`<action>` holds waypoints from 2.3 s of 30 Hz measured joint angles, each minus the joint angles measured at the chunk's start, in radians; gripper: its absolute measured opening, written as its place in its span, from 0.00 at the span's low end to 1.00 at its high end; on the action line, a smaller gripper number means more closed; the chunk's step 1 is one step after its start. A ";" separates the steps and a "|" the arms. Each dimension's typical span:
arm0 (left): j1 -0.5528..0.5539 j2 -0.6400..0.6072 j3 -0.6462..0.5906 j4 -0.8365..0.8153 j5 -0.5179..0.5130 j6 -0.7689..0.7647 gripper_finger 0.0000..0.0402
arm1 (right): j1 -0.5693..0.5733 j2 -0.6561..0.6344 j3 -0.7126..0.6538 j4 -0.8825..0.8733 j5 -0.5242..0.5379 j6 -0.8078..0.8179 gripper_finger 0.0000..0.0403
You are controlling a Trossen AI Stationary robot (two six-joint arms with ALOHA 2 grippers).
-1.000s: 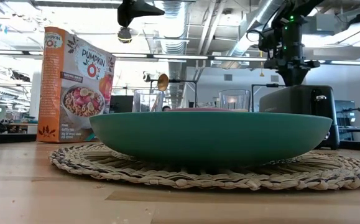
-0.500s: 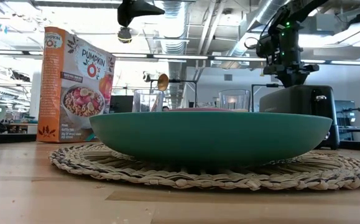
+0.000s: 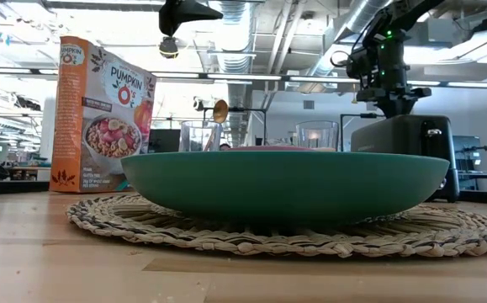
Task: Arrange a breakfast setting
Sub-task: Put the bread on the green plate
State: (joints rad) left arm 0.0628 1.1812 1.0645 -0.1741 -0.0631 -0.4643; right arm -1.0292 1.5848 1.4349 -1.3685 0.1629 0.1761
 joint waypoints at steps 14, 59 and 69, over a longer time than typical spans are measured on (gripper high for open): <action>0.000 0.000 0.000 0.000 0.000 -0.019 0.84 | 0.001 -0.002 0.121 -0.075 0.020 -0.001 0.19; -0.087 0.001 0.000 0.035 -0.045 0.024 0.84 | 0.931 -0.321 0.122 0.323 -0.348 0.256 0.18; -0.222 0.001 0.000 -0.016 -0.172 -0.053 0.84 | 1.136 -0.320 -0.171 0.732 -0.346 0.344 0.18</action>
State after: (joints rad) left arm -0.1591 1.1824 1.0641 -0.1899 -0.2352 -0.5169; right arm 0.1071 1.2644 1.2643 -0.6366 -0.1833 0.5200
